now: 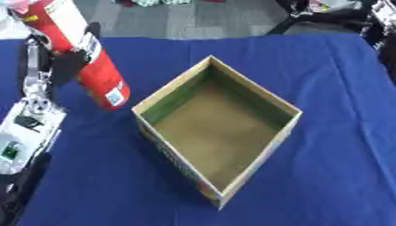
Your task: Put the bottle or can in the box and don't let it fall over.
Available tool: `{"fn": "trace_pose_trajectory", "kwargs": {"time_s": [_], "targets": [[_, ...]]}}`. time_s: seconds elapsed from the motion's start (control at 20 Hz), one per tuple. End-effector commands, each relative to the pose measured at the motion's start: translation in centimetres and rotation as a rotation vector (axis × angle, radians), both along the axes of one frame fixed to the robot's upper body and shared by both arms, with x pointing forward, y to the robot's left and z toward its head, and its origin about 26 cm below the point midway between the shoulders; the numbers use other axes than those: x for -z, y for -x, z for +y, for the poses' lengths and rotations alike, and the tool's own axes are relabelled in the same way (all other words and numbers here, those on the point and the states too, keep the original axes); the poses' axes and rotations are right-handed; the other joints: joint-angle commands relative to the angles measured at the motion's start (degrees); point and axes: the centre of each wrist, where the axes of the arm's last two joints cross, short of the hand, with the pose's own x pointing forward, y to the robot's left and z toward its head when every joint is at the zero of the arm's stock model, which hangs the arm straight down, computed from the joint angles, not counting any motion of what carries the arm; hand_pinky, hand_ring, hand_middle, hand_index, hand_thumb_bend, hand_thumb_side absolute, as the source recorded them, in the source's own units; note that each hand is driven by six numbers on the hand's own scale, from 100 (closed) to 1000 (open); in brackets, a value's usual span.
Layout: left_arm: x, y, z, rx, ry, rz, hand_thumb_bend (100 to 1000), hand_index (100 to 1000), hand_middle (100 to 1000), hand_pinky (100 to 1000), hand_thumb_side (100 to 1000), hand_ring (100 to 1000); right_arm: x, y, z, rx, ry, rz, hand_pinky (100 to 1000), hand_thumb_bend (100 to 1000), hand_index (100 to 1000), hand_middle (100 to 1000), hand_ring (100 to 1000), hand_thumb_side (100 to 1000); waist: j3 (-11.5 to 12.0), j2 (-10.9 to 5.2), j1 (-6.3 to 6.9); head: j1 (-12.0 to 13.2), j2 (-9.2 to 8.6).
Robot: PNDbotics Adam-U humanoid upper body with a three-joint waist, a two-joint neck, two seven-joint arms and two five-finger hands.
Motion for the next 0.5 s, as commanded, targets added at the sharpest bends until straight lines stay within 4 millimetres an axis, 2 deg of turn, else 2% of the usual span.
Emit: {"fn": "trace_pose_trajectory", "kwargs": {"time_s": [0.05, 0.3, 0.5], "targets": [[-2.9, 1.7, -1.3, 0.065, -0.025, -0.079, 100, 394, 378, 770, 357, 427, -1.0, 0.3, -0.2, 0.003, -0.001, -0.036, 954, 100, 888, 851, 813, 523, 0.0, -1.81, -0.05, -0.7, 0.72], [-4.6, 3.5, -4.0, 0.164, -0.038, -0.12, 100, 392, 375, 771, 345, 428, -1.1, 0.3, -0.2, 0.006, -0.01, -0.04, 954, 100, 888, 851, 813, 523, 0.0, -2.16, -0.09, -1.5, 1.43], [-4.8, 4.2, -6.2, 0.233, -0.055, -0.12, 100, 393, 376, 774, 363, 427, -1.3, 0.3, -0.3, 0.016, -0.024, -0.052, 954, 100, 889, 852, 815, 523, 0.0, -2.25, -0.15, -1.4, 1.63]]}}
